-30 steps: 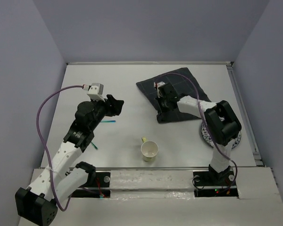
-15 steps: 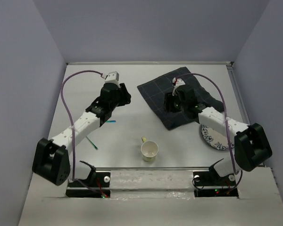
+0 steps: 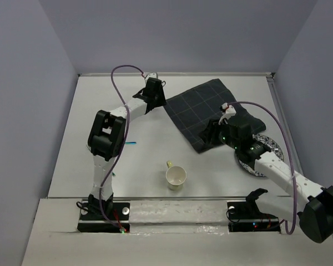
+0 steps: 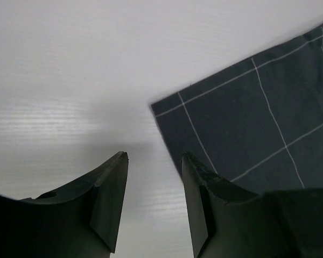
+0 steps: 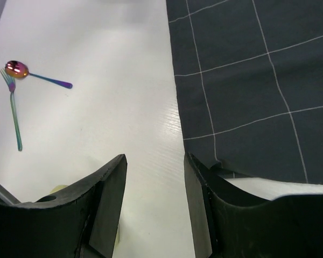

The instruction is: Set the dinner table for one person

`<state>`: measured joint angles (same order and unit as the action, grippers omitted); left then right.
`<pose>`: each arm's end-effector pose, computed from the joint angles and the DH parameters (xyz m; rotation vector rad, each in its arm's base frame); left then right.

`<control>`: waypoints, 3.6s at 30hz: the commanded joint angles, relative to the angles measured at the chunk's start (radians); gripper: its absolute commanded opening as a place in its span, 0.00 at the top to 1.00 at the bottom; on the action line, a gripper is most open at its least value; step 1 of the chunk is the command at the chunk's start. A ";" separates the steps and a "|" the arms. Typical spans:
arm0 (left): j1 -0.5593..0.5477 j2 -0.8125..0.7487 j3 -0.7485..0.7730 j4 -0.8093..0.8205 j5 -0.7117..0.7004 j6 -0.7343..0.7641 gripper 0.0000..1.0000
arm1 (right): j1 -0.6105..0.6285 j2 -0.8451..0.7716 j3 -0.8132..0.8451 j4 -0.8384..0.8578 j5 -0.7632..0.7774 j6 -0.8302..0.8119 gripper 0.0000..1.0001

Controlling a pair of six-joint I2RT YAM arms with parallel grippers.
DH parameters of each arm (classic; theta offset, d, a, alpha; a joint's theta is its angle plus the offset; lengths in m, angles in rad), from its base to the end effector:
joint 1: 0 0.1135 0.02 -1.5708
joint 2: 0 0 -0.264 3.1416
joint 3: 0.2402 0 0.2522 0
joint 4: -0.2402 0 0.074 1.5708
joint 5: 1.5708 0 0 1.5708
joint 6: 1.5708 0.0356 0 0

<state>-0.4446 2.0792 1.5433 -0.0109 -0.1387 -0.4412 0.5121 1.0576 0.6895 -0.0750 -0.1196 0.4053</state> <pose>0.4382 -0.2033 0.2138 -0.0796 2.1337 -0.3800 0.2065 0.1210 0.2644 -0.1897 2.0733 0.6942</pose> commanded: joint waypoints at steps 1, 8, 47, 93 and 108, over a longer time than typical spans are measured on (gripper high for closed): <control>-0.002 0.118 0.182 -0.105 -0.044 0.056 0.46 | 0.006 -0.062 -0.022 0.047 -0.018 0.021 0.48; 0.001 0.248 0.348 -0.173 -0.022 0.085 0.46 | 0.006 -0.100 -0.048 0.047 -0.035 0.023 0.47; 0.106 -0.372 -0.285 0.157 -0.095 0.029 1.00 | -0.142 0.254 -0.010 0.034 0.100 0.104 0.31; 0.104 -0.600 -0.434 0.213 -0.124 0.136 1.00 | -0.245 0.498 0.572 -0.247 0.146 -0.028 0.09; 0.093 -0.766 -0.564 0.183 -0.006 0.019 1.00 | -0.245 0.688 0.317 -0.020 -0.005 0.056 0.69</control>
<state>-0.3470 1.4258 1.0443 0.1303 -0.1692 -0.3836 0.2630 1.6745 0.9497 -0.2008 -0.0780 0.4423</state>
